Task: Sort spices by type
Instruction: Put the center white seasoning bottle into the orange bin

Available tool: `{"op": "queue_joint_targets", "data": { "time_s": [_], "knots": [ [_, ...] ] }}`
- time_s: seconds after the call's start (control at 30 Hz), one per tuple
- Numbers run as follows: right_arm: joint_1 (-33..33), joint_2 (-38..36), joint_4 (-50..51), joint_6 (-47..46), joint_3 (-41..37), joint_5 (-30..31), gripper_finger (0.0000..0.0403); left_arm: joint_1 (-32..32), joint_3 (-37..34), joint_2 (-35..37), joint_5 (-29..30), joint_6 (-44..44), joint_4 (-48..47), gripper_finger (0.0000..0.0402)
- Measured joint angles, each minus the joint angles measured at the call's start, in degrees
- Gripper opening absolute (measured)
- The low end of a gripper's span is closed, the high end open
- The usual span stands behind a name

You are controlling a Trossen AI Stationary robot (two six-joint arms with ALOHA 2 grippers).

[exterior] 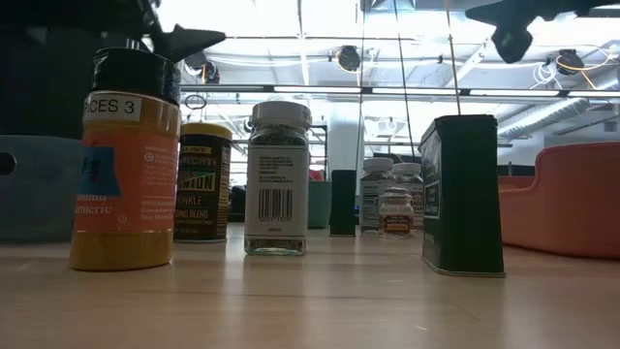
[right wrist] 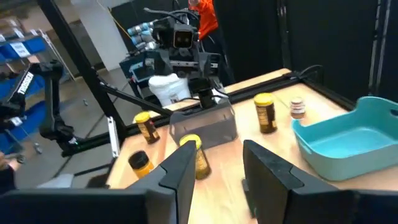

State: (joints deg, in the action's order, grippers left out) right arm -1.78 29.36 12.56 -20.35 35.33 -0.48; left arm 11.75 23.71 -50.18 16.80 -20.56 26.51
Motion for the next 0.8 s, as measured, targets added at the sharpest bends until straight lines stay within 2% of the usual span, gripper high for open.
{"op": "queue_joint_targets", "data": {
  "time_s": [0.17, 0.37, 0.63, 0.8],
  "knots": [
    [-0.02, 7.49, -0.06, -0.88, 4.74, -0.06, 0.0116, -0.16, 7.55, -2.25, 1.87, 3.89, -14.35, 0.0292],
    [-0.48, 16.74, 9.79, 1.10, 15.52, -1.37, 0.0116, -0.16, 10.43, -1.64, 2.93, 6.41, -25.03, 0.0292],
    [-2.70, 26.62, 23.49, 8.51, 27.62, -1.42, 0.0116, -0.16, 10.49, -0.99, 7.68, 6.32, -28.77, 0.0292],
    [-3.63, 32.34, 30.15, 18.77, 30.78, -3.99, 0.0116, -0.16, 10.49, -0.99, 9.90, 6.31, -28.64, 0.0292]
  ]
}}
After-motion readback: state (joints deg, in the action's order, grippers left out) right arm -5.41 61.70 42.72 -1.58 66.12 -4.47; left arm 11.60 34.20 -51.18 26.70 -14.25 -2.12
